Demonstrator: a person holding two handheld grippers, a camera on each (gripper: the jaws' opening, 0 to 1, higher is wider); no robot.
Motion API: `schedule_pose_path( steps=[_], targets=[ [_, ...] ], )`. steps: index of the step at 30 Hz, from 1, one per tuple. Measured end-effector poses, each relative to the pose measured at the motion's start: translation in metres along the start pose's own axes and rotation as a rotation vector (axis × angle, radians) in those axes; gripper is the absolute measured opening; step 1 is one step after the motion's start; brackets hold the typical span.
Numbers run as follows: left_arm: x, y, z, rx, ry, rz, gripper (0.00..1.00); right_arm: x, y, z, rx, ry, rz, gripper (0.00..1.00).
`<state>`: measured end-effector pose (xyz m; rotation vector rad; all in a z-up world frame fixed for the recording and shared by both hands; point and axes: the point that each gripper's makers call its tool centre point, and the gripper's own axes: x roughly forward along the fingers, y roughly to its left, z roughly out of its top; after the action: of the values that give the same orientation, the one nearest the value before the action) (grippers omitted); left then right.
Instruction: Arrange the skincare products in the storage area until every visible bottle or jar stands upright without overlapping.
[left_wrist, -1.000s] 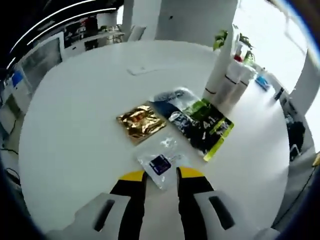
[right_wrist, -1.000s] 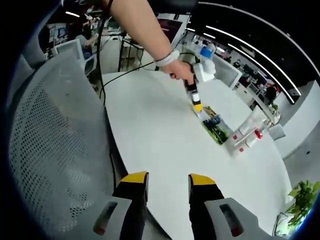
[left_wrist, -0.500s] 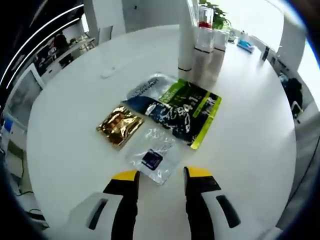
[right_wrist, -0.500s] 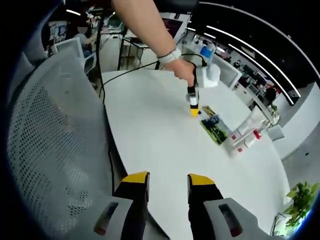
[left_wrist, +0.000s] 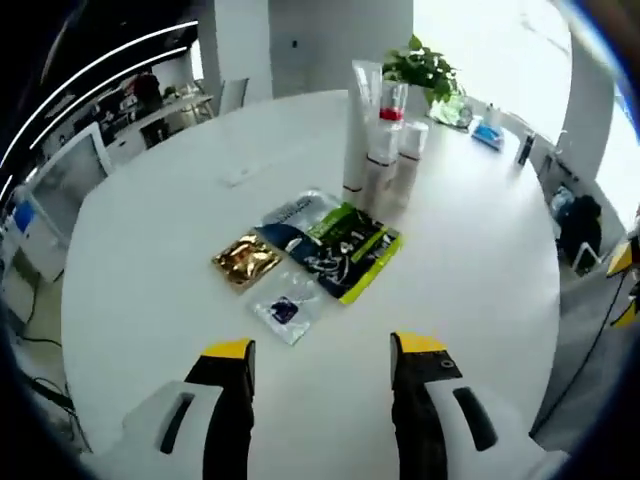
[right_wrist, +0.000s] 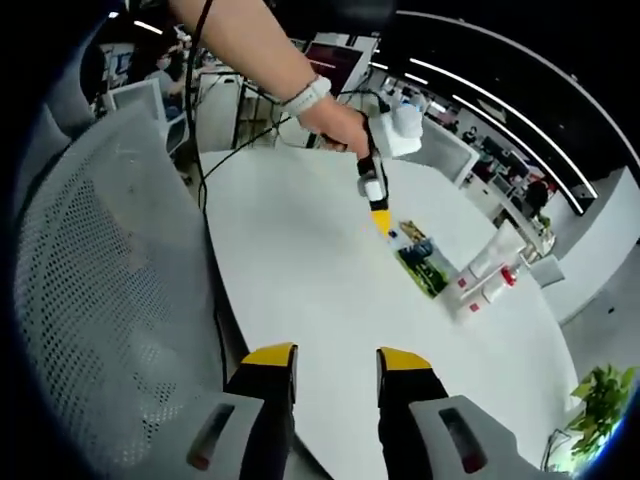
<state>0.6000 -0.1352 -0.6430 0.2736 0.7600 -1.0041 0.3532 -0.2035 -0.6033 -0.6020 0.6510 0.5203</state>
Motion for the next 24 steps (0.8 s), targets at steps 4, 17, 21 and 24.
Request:
schedule_pose_path(
  steps=[4,17,21,24],
  targets=[
    [-0.037,-0.038,0.026,-0.147,-0.181,-0.089,0.41,-0.002,-0.001,0.005,-0.001,-0.024,-0.007,0.29],
    [-0.153,-0.113,0.042,-0.386,-0.586,-0.17,0.64,-0.005,-0.009,0.006,0.038,-0.048,-0.043,0.3],
    [-0.163,-0.123,0.028,-0.325,-0.556,-0.144,0.65,-0.006,-0.009,0.006,0.042,-0.049,-0.046,0.31],
    [-0.175,-0.131,0.028,-0.187,-0.553,-0.101,0.62,-0.007,-0.011,0.006,0.057,-0.056,-0.054,0.31]
  ],
)
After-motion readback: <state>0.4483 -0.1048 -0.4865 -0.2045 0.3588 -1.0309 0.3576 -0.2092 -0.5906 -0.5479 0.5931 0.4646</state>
